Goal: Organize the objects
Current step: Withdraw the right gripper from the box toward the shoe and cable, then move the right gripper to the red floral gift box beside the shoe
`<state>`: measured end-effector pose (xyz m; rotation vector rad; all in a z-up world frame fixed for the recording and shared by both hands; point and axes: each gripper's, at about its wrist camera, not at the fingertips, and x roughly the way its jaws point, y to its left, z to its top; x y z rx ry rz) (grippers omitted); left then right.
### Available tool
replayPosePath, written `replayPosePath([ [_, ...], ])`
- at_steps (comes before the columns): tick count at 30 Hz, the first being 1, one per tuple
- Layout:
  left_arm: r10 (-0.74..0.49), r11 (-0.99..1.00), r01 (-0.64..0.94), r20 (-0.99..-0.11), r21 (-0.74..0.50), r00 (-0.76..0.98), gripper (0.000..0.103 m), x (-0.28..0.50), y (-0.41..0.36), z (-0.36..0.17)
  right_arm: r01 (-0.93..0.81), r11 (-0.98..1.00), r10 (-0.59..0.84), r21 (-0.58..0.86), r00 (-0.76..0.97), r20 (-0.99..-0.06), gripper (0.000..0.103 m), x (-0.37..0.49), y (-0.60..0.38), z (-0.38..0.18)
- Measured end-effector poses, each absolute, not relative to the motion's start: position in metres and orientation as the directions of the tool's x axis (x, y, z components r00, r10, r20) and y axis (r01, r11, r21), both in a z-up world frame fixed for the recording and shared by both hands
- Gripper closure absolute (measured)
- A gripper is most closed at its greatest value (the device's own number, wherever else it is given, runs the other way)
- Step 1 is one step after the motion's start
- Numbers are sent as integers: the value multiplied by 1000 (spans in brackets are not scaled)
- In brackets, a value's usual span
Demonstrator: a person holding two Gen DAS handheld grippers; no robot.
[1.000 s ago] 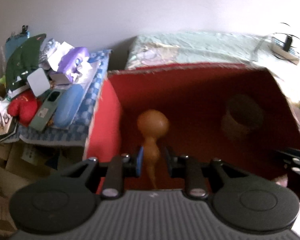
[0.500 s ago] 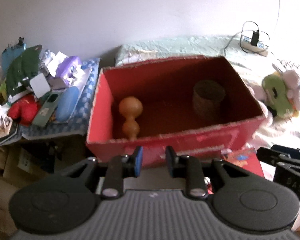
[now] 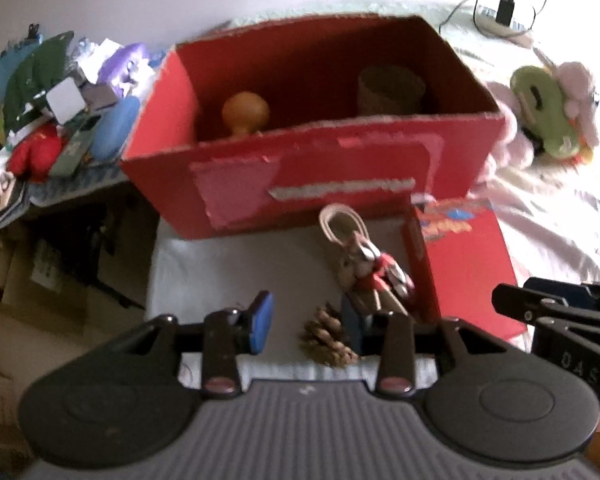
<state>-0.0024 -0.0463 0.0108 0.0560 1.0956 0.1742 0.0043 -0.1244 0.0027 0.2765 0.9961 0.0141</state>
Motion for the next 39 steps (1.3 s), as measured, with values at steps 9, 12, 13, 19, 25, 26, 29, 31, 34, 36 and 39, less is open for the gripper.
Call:
replayPosePath([
  [9,158,985,-131,-911,117,380,62,-17,-70,-8,70,963,195,262,492,-848,78,-1,-136,-11],
  [12,152,985,-133,-923,111,355,62,-21,-71,-15,60,962,205,265,479,-854,78,-1,-136,-16],
  [13,145,986,-131,-928,106,344,62,-22,-71,-18,56,964,203,259,475,-856,78,0,-135,-17],
  [19,110,989,-131,-946,73,305,62,-21,-68,-28,42,969,198,243,457,-867,78,2,-133,-22],
  [25,45,994,-110,-961,16,273,60,-18,-66,-32,52,969,192,240,447,-874,78,7,-135,-20],
  [26,50,994,-103,-961,22,273,60,-17,-67,-33,55,971,185,234,448,-875,78,8,-135,-19],
  [29,46,996,-87,-961,23,272,60,-15,-67,-34,73,970,176,233,450,-875,78,11,-139,-18],
  [31,38,997,-77,-961,17,273,60,-14,-65,-35,87,966,179,242,447,-877,78,13,-141,-19],
  [34,23,998,-57,-964,8,266,62,-12,-61,-38,110,963,177,247,436,-883,78,17,-143,-21],
  [36,-6,999,-37,-964,-16,266,64,-12,-58,-38,121,960,178,254,441,-880,78,19,-146,-22],
  [39,-58,997,-31,-959,-70,279,64,-15,-46,-36,149,952,177,267,443,-879,76,23,-150,-23],
])
